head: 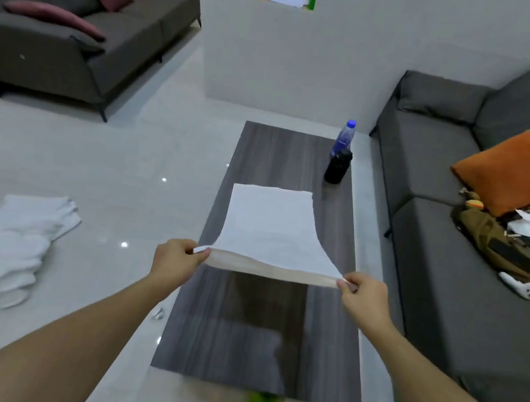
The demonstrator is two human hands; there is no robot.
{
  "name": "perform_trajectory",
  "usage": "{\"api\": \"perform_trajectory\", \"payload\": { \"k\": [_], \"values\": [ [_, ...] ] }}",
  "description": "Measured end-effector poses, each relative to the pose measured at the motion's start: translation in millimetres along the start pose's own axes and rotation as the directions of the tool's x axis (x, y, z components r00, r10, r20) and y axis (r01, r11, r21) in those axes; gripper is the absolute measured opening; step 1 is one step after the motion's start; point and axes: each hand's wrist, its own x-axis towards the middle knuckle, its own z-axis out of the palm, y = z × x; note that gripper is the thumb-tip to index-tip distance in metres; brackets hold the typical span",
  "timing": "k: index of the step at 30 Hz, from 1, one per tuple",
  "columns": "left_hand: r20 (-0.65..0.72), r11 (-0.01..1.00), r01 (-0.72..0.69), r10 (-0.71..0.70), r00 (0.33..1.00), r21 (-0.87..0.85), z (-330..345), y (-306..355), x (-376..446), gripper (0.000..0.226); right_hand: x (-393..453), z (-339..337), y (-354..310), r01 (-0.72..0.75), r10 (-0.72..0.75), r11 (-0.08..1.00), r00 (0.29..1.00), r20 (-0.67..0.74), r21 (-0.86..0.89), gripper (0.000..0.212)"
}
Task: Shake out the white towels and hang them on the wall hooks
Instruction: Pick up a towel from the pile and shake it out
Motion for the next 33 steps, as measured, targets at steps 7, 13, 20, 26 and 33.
{"api": "perform_trajectory", "payload": {
  "k": [7, 13, 20, 26, 33],
  "values": [
    [0.252, 0.961, 0.151, -0.208, 0.945, 0.230, 37, -104, -53, 0.024, -96, 63, 70, -0.164, 0.192, 0.977, 0.957, 0.220, -0.140, 0.014],
    [0.252, 0.938, 0.168, -0.249, 0.935, 0.304, 59, -108, -22, 0.027, -72, 84, 81, -0.219, 0.261, 0.958, 0.931, 0.256, -0.183, 0.030],
    [0.148, 0.920, 0.226, -0.284, 0.947, 0.322, 82, -73, 83, 0.026, 66, 92, 65, -0.183, 0.205, 0.978, 0.938, 0.280, -0.103, 0.019],
    [0.065, 0.923, 0.236, -0.268, 0.961, 0.303, 104, -35, 196, 0.031, 205, 108, 41, -0.149, 0.169, 0.984, 0.959, 0.227, -0.102, 0.021],
    [0.007, 0.892, 0.355, -0.372, 0.928, 0.280, 150, -53, 224, 0.027, 242, 158, 57, -0.265, 0.268, 0.963, 0.918, 0.291, -0.048, 0.045]
  ]
}}
